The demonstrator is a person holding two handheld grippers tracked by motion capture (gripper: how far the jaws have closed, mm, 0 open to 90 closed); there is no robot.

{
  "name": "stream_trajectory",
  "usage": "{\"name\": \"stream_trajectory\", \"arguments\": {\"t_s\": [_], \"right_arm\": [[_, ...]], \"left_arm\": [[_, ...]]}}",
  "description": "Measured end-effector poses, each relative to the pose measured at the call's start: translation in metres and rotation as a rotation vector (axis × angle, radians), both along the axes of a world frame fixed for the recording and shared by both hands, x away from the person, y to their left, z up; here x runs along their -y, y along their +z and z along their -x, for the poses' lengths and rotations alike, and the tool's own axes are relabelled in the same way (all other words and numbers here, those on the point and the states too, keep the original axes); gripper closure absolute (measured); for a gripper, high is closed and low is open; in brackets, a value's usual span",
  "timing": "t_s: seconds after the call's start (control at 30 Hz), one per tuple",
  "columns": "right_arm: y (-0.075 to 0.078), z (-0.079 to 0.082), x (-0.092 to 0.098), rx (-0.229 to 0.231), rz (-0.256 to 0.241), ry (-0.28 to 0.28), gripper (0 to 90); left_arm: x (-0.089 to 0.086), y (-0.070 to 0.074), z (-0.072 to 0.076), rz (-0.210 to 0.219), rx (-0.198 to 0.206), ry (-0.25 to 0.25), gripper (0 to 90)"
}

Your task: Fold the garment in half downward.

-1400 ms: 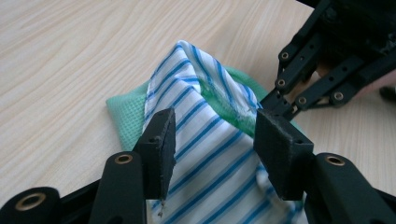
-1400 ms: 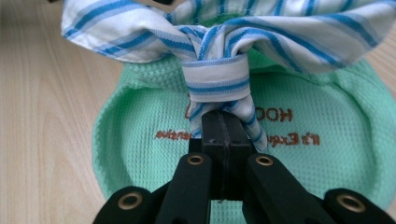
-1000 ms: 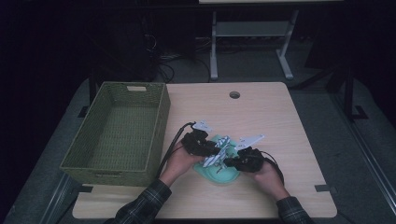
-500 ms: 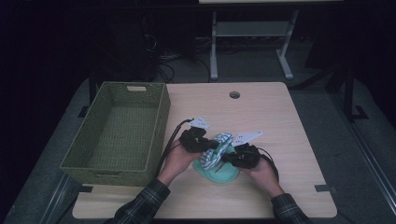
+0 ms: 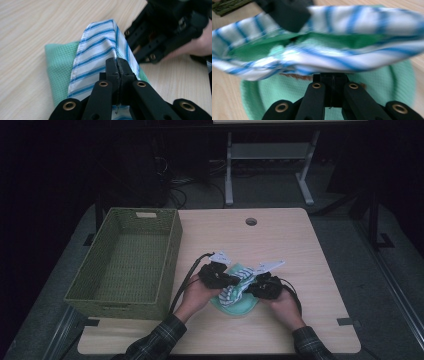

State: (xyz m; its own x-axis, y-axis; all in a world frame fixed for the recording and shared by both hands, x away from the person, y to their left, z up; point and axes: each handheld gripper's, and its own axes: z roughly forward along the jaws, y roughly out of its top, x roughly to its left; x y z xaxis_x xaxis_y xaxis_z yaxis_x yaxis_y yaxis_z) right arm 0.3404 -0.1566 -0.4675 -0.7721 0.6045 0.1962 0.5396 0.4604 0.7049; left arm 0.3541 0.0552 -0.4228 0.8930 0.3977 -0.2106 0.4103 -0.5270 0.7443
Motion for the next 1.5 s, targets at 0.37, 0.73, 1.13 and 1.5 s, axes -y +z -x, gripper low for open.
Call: {"name": "stream_trajectory", "arguments": {"t_s": [0.37,0.73,1.13,1.5], "right_arm": [[0.010,-0.006,0.051,0.038,0.009,-0.132,89.9],[0.015,-0.005,0.059,0.064,0.005,-0.150,89.9],[0.022,-0.003,0.056,0.076,-0.017,-0.134,89.8],[0.035,-0.009,0.042,0.093,-0.041,-0.087,89.8]], "left_arm": [[0.014,-0.009,0.005,-0.031,-0.002,-0.039,88.8],[0.032,-0.030,0.013,-0.094,-0.026,-0.086,88.3],[0.023,-0.009,0.020,-0.043,0.015,-0.086,66.3],[-0.015,0.013,0.014,-0.003,0.009,0.007,70.5]]}}
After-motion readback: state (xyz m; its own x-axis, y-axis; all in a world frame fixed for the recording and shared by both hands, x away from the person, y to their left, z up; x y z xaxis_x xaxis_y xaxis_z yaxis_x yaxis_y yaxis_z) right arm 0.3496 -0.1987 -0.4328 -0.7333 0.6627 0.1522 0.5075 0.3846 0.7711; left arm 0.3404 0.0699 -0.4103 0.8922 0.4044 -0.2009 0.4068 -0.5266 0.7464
